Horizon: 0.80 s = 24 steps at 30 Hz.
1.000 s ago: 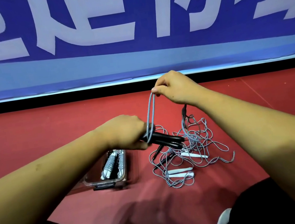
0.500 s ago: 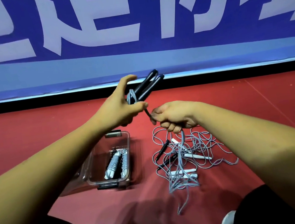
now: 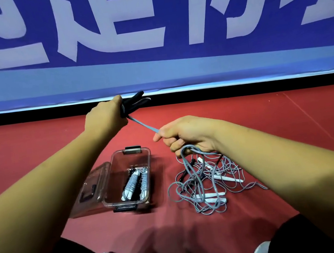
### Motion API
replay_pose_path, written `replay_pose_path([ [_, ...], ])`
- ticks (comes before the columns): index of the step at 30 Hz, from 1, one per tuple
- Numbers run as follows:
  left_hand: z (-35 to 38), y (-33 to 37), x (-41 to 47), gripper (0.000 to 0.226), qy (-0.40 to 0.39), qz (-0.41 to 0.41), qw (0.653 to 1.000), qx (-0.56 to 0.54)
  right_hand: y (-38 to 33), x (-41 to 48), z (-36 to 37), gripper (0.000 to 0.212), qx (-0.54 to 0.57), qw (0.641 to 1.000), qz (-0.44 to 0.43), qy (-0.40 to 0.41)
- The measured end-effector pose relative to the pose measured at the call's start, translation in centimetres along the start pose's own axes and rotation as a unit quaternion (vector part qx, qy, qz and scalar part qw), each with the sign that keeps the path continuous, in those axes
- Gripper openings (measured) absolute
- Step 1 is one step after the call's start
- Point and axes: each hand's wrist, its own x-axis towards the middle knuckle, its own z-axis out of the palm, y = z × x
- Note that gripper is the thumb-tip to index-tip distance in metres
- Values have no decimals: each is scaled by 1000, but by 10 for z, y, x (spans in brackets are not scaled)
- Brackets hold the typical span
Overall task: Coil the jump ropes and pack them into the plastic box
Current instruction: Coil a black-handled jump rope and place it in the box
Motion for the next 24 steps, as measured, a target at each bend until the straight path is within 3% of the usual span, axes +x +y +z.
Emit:
replay_pose_path([
  [5,17,-5,-1,34,-36,-33,998,34,-2,-5,10,16,-84,996,30,-1],
  [8,20,-3,-7,39,-74,21,994,80,-12,-11,4,17,-138,987,-44,62],
  [12,25,26,-27,68,-208,143,964,80,-23,-13,-16,17,-241,936,-171,190],
  [14,25,44,-39,60,-285,215,933,41,-26,-14,-30,18,-359,881,-199,235],
  [16,21,56,-47,41,-306,271,912,22,-25,-12,-41,18,-445,833,-200,260],
  [21,-7,68,-50,20,-295,320,900,-24,-20,-10,-59,17,-444,817,-226,290],
  [24,-24,66,-49,20,-273,295,895,-193,-19,-8,-68,16,-397,835,-248,289],
])
